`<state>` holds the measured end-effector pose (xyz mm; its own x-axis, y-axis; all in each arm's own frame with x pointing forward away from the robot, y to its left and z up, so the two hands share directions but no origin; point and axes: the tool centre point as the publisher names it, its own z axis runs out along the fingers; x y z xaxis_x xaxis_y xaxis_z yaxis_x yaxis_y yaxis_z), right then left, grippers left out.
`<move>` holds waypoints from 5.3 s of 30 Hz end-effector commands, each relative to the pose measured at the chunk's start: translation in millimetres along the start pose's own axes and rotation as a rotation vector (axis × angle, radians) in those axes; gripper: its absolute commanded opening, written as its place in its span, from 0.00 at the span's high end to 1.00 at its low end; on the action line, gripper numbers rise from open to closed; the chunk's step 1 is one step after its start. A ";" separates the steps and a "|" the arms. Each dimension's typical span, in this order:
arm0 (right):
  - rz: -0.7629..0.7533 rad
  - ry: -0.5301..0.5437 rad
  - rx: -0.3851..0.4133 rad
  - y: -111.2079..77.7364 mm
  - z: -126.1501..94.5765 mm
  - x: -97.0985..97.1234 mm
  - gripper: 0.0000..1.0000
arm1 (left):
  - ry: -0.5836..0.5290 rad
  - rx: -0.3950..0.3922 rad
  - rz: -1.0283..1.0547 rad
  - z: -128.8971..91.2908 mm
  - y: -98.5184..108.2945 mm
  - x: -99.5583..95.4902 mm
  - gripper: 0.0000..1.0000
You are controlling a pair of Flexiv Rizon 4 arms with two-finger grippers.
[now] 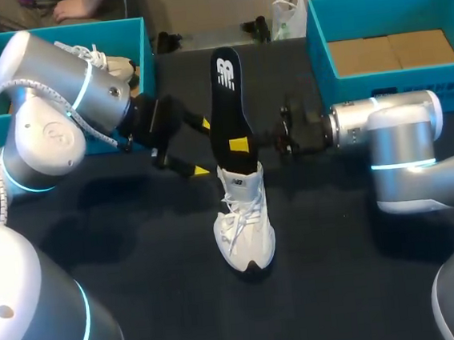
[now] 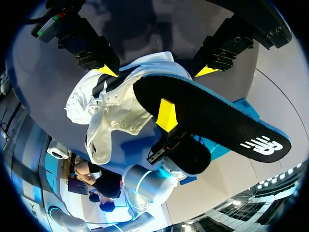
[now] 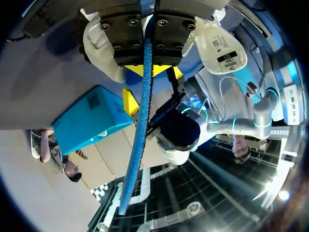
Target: Take the shoe out of the shoebox, open the shoe tongue, remove and reinsert the insole, then place the shoe into the shoebox
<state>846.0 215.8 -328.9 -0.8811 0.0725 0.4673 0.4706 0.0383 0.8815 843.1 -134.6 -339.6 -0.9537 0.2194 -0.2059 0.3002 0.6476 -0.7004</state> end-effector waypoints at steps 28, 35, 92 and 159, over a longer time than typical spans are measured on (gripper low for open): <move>0.024 -0.096 0.018 -18.4 -4.5 12.2 0.79 | 0.001 -0.002 0.001 -0.3 -0.5 0.1 0.00; -0.009 -0.099 0.043 -6.8 -2.6 11.0 0.69 | 0.001 -0.002 0.001 -0.3 -0.5 0.1 0.00; 0.205 0.001 0.236 -16.1 -4.0 1.1 1.00 | 0.001 -0.002 0.001 -0.3 -0.5 0.1 0.00; 0.343 0.015 0.342 -33.2 3.2 25.7 0.71 | 0.001 -0.002 0.001 -0.3 -0.5 0.1 0.00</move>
<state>801.1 219.5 -351.0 -0.6698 0.1214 0.7326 0.7236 0.3282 0.6072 842.8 -134.4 -339.3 -0.9536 0.2194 -0.2062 0.3004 0.6476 -0.7003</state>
